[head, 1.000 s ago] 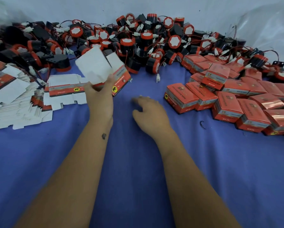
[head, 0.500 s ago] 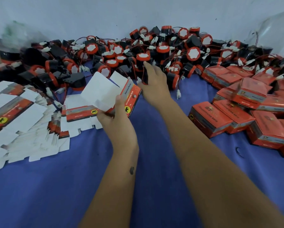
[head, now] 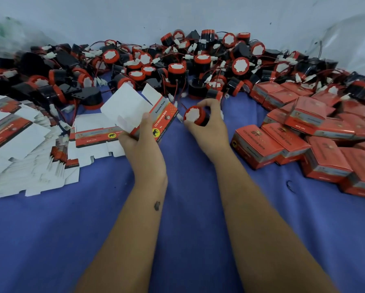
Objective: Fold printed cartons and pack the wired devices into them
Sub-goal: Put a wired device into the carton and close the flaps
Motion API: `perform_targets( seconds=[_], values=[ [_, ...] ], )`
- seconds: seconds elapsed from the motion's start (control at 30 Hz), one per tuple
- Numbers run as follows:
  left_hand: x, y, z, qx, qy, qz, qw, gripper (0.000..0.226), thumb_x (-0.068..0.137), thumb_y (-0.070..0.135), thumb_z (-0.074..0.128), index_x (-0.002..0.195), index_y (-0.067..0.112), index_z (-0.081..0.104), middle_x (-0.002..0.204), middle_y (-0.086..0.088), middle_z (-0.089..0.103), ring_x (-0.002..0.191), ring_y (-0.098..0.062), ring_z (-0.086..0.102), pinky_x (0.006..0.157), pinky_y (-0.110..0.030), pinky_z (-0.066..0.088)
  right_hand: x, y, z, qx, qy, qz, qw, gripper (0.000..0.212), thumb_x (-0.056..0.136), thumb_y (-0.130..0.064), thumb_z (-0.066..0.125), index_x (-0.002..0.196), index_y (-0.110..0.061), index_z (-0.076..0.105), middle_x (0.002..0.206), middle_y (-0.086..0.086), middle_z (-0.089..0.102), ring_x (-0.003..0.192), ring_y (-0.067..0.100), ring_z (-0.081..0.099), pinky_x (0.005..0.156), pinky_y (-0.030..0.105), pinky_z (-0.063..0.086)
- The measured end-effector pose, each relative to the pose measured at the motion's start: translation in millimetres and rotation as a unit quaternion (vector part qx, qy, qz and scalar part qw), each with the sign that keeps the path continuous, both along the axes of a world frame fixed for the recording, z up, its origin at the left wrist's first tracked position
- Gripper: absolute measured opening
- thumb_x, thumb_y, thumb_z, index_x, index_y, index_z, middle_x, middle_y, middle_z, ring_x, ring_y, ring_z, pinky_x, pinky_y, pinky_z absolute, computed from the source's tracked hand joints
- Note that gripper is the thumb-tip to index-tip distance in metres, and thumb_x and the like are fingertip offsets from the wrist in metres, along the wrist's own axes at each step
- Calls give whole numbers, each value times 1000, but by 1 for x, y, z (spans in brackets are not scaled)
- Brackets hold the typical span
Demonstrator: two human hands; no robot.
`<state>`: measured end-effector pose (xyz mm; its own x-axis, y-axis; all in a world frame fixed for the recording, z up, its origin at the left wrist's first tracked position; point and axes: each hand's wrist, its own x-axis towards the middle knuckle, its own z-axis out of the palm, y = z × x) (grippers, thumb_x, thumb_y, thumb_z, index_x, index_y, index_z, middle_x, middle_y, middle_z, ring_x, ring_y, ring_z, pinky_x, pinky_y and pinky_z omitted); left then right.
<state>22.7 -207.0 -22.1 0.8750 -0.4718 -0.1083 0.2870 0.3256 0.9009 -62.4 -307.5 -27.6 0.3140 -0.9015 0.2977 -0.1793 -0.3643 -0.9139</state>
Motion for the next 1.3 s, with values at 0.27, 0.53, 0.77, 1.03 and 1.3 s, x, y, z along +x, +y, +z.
perform_targets(
  seconds=[0.27, 0.53, 0.77, 1.03, 1.3],
  values=[
    [-8, 9, 6, 13, -79, -55, 995, 27, 90, 32, 70, 106, 32, 47, 109, 12, 65, 98, -1, 67, 79, -19, 55, -53, 65, -5, -80, 149, -90, 981, 49, 84, -26, 72, 126, -24, 47, 141, 6, 34, 115, 12, 45, 91, 23, 42],
    [-7, 11, 0, 88, -175, -34, 980, 27, 91, 14, 52, 115, 25, 46, 95, 13, 55, 87, -5, 56, 63, -13, 43, -51, 72, 1, -187, 240, -90, 948, 36, 80, -29, 69, 104, -10, 51, 112, 6, 48, 99, 26, 45, 80, 38, 41],
    [-3, 4, 0, 104, -181, -16, 978, 25, 94, 11, 42, 113, 27, 46, 98, 10, 56, 86, -7, 55, 63, -23, 42, -50, 70, -1, -139, 224, -33, 964, 37, 80, -26, 65, 112, -18, 48, 108, 0, 49, 97, 23, 45, 77, 39, 45],
    [0, 10, 0, 92, -251, -101, 958, 57, 74, -21, 41, 95, 28, 63, 81, 16, 63, 64, 9, 59, 51, -10, 43, -46, 70, 1, -122, 201, -15, 972, 58, 78, -30, 69, 131, -18, 48, 120, -1, 53, 109, 19, 42, 96, 39, 39],
    [-3, 13, 5, 70, -288, -75, 952, 54, 77, -10, 49, 81, 43, 62, 77, 18, 66, 75, -3, 61, 62, -21, 53, -44, 76, 8, -60, 101, 43, 992, 52, 74, -40, 74, 121, -21, 60, 113, -2, 65, 107, 23, 59, 90, 45, 51]
  ],
)
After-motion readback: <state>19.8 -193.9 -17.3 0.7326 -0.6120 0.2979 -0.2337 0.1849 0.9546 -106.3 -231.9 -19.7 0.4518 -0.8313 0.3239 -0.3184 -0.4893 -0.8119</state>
